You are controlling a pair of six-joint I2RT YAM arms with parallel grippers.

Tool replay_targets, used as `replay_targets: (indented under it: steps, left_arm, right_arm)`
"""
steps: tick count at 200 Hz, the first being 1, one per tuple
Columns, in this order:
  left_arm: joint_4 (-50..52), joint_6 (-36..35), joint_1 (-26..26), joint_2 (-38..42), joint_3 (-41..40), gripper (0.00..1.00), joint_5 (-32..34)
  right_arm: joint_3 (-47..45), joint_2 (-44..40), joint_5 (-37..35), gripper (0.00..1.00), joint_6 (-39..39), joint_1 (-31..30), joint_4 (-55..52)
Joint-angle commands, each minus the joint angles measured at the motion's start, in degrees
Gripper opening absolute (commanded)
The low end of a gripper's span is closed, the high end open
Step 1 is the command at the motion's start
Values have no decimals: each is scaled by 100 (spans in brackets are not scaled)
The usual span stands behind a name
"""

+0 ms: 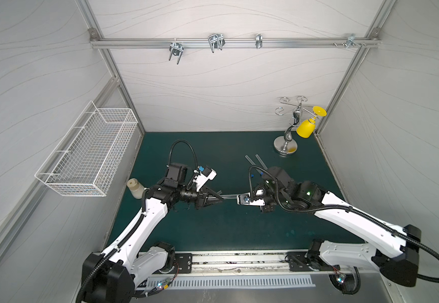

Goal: Insert stoppers into test tubes
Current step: Insert the stopper into the test tube.

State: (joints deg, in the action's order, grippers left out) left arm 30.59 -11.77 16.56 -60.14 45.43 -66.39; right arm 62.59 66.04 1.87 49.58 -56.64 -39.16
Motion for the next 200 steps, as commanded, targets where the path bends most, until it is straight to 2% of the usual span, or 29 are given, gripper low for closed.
replay_targets:
  steps: [1,200]
  left_arm:
    - [-27,-71,65,-42,215,0,33]
    - [-72,-53,190,-107,190,0,65]
  right_arm:
    - [188,91,-33,18,210,-58,-115]
    - [477,336,-229,18,254,-316,-62]
